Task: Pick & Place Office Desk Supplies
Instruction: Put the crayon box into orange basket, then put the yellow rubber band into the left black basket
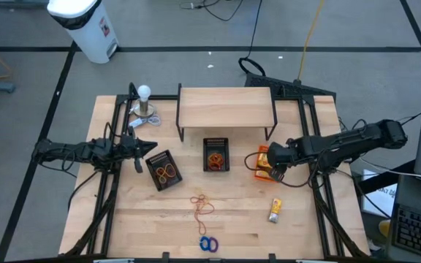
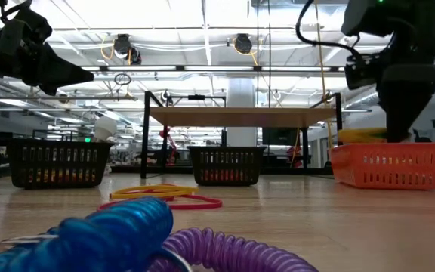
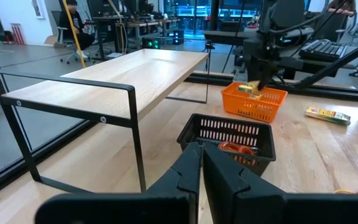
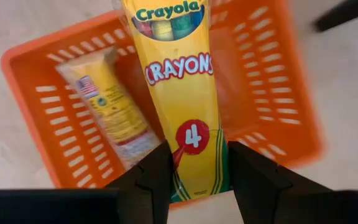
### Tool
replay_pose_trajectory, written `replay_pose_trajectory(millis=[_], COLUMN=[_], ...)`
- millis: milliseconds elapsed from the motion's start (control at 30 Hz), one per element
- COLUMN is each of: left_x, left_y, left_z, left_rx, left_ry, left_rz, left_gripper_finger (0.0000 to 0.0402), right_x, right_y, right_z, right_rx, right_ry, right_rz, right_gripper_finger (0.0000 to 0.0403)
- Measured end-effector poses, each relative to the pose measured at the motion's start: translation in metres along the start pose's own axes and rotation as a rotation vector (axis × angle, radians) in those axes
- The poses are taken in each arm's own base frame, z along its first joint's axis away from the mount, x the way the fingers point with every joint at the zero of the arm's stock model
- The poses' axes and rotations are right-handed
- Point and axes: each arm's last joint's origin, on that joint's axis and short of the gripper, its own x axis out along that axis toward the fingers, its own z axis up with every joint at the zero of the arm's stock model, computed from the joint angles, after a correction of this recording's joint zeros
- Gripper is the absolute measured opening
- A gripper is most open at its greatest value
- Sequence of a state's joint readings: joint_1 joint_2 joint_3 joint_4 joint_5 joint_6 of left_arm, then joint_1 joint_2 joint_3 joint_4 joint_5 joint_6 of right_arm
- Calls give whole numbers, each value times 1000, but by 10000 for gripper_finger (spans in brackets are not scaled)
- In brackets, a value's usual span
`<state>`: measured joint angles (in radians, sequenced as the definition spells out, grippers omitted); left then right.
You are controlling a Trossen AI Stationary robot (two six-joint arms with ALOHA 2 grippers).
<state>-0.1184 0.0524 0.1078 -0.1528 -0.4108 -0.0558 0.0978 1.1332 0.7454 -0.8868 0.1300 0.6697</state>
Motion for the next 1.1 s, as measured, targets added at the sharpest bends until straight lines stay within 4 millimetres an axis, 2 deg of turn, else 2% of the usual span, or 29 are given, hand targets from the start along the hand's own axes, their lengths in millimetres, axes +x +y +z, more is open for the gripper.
replay_pose_trajectory(millis=[300,633,733,967,1100], left_x=[0,0,0,0,0], left_y=[0,0,0,0,0], left_z=[0,1,1,1,1], left_rx=[-2,-9,-10,-10,-9], left_ry=[-1,-8,-9,-8,-8], left_rz=[9,9,8,8,8], left_gripper_finger=[21,21,21,21,21], right_x=[9,20,19,14,-1], right_y=[0,4,4,2,1], right_z=[-2,-1,-1,-2,0], right_rx=[-21,-64,-66,-52,-112], right_ry=[-3,74,66,43,-16], right_rz=[7,12,5,7,45], right_gripper_finger=[130,134,157,243,266])
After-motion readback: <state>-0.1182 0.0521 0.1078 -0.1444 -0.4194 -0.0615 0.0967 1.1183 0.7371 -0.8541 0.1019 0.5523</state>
